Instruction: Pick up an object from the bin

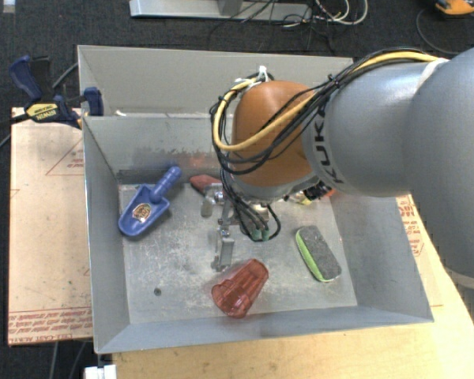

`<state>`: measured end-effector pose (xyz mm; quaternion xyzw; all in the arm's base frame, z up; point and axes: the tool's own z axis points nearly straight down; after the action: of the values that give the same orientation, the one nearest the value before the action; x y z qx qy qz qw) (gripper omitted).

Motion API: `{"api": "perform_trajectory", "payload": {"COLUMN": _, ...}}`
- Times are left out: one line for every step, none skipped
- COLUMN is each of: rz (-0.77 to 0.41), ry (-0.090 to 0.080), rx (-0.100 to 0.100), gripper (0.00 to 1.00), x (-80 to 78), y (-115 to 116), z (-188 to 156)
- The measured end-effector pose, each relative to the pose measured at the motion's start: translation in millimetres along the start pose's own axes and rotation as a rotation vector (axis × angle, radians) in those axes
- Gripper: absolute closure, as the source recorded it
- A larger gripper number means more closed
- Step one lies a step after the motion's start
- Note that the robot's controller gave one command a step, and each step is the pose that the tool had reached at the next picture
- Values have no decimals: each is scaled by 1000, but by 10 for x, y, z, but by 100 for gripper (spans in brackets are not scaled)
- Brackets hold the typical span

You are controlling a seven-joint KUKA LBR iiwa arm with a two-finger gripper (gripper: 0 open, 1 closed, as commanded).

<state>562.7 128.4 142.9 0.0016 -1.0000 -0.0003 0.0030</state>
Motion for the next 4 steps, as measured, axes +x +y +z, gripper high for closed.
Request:
{"api": "perform_trajectory", "payload": {"rz": 4, "ry": -7, "rx": -1, "gripper": 0, "x": -17, "y": -10, "z": -48}}
{"api": "perform_trajectory", "payload": {"rz": -273, "ry": 0, "rx": -1, "gripper": 0, "x": 413, "y": -423, "z": 458}}
{"api": "perform_trajectory", "payload": {"rz": -346, "ry": -8, "rx": -1, "gripper": 0, "x": 627, "y": -549, "z": 57}}
{"api": "perform_trajectory", "payload": {"rz": -531, "ry": 0, "rx": -1, "gripper": 0, "x": 577, "y": -1045, "z": 439}}
